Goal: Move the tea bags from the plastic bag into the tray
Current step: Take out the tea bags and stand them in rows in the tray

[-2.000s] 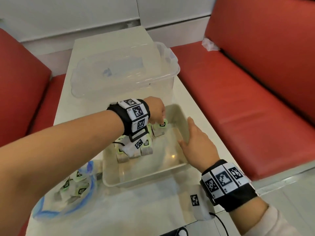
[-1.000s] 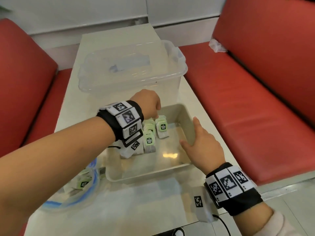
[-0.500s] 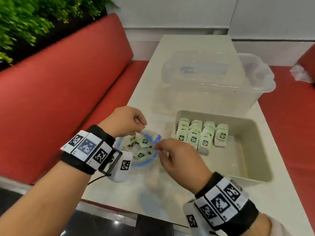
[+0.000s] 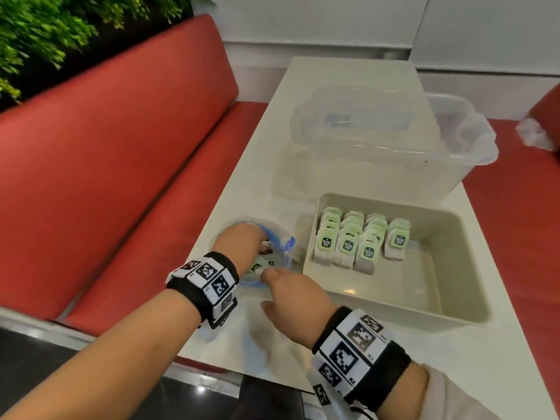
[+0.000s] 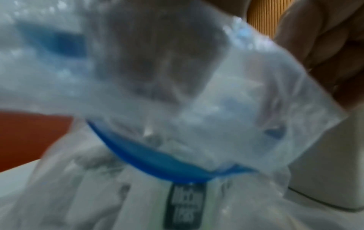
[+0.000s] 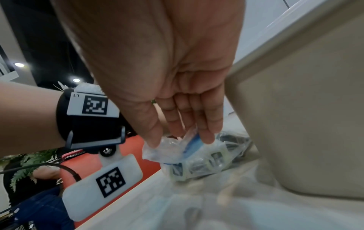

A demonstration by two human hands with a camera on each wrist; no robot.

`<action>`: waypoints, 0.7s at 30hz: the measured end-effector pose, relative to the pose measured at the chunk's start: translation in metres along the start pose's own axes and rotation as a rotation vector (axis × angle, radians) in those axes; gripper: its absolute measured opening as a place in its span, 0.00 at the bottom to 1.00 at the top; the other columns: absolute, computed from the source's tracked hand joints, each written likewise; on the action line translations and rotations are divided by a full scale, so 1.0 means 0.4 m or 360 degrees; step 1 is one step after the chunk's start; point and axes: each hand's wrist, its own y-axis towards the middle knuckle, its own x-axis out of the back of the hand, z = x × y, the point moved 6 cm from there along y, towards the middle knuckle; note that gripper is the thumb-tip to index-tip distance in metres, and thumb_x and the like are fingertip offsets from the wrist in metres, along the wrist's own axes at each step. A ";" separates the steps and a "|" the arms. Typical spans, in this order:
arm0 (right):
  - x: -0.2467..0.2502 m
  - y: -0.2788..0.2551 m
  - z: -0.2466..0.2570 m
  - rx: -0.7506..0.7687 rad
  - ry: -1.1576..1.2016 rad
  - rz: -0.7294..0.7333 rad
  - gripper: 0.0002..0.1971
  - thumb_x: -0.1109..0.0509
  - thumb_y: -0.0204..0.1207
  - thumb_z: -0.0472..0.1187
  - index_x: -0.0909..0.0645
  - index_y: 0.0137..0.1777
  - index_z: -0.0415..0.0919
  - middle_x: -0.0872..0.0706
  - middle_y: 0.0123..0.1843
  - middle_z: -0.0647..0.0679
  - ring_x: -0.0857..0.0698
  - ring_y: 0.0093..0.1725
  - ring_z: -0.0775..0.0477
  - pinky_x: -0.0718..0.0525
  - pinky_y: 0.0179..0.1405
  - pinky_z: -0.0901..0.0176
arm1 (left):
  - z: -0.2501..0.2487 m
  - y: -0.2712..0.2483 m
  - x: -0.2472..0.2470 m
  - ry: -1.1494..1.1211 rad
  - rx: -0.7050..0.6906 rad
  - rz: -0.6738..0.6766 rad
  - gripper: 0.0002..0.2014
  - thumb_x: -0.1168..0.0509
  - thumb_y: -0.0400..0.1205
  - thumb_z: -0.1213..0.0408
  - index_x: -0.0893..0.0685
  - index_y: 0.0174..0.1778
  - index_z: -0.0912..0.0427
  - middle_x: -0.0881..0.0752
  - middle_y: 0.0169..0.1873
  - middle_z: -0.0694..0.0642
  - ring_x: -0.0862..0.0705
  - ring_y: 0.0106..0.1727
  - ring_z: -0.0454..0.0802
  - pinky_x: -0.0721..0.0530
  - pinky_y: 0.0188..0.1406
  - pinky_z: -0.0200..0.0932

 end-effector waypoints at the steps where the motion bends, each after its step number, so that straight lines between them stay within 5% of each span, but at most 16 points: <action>1: 0.001 -0.001 -0.001 -0.0006 -0.0002 0.0004 0.17 0.38 0.80 0.42 0.30 0.67 0.38 0.21 0.62 0.39 0.19 0.58 0.37 0.23 0.50 0.53 | 0.002 0.000 0.004 0.0030 -0.0023 -0.0010 0.11 0.41 0.82 0.61 0.14 0.56 0.53 0.12 0.52 0.57 0.15 0.53 0.56 0.22 0.51 0.45; 5: 0.005 -0.001 -0.004 -0.0035 0.0026 0.0001 0.18 0.38 0.80 0.44 0.30 0.68 0.38 0.21 0.62 0.39 0.19 0.58 0.37 0.24 0.50 0.53 | 0.010 -0.024 0.042 0.0067 -0.0087 -0.0051 0.11 0.43 0.85 0.59 0.15 0.54 0.54 0.12 0.49 0.57 0.16 0.51 0.56 0.25 0.43 0.41; 9: 0.011 0.002 0.000 -0.0052 0.0080 -0.0051 0.19 0.37 0.80 0.44 0.29 0.68 0.39 0.20 0.63 0.40 0.19 0.59 0.37 0.22 0.53 0.51 | 0.057 -0.066 0.100 -0.0347 -0.0010 -0.0178 0.13 0.41 0.84 0.57 0.25 0.36 0.58 0.22 0.27 0.54 0.22 0.35 0.56 0.29 0.28 0.41; 12: 0.038 0.002 0.005 -0.0043 0.0150 -0.0200 0.17 0.38 0.80 0.44 0.28 0.67 0.41 0.18 0.63 0.42 0.18 0.59 0.38 0.22 0.53 0.51 | 0.106 -0.073 0.124 -0.0689 0.0075 -0.0262 0.12 0.41 0.84 0.59 0.23 0.38 0.61 0.18 0.31 0.61 0.16 0.37 0.60 0.15 0.39 0.56; 14: 0.076 -0.006 0.001 -0.0053 0.0266 -0.0404 0.16 0.39 0.81 0.45 0.26 0.66 0.44 0.17 0.62 0.45 0.18 0.59 0.40 0.23 0.54 0.53 | 0.121 -0.075 0.142 -0.0980 0.0142 -0.0287 0.12 0.41 0.84 0.61 0.20 0.44 0.67 0.16 0.38 0.67 0.14 0.39 0.60 0.12 0.40 0.57; 18: 0.164 -0.029 -0.031 -0.0076 0.0569 -0.0901 0.16 0.34 0.78 0.46 0.27 0.65 0.45 0.22 0.61 0.50 0.20 0.53 0.50 0.25 0.49 0.59 | 0.068 -0.083 0.171 -0.1675 0.0138 -0.0182 0.11 0.41 0.85 0.64 0.19 0.48 0.69 0.16 0.42 0.71 0.15 0.35 0.53 0.12 0.30 0.37; 21: 0.200 -0.035 -0.052 0.0029 0.0592 -0.1057 0.23 0.25 0.69 0.41 0.27 0.64 0.46 0.30 0.69 0.51 0.23 0.53 0.54 0.22 0.48 0.62 | -0.011 -0.089 0.183 -0.2007 0.0042 0.0021 0.08 0.40 0.84 0.62 0.18 0.50 0.62 0.13 0.42 0.66 0.14 0.35 0.53 0.14 0.29 0.34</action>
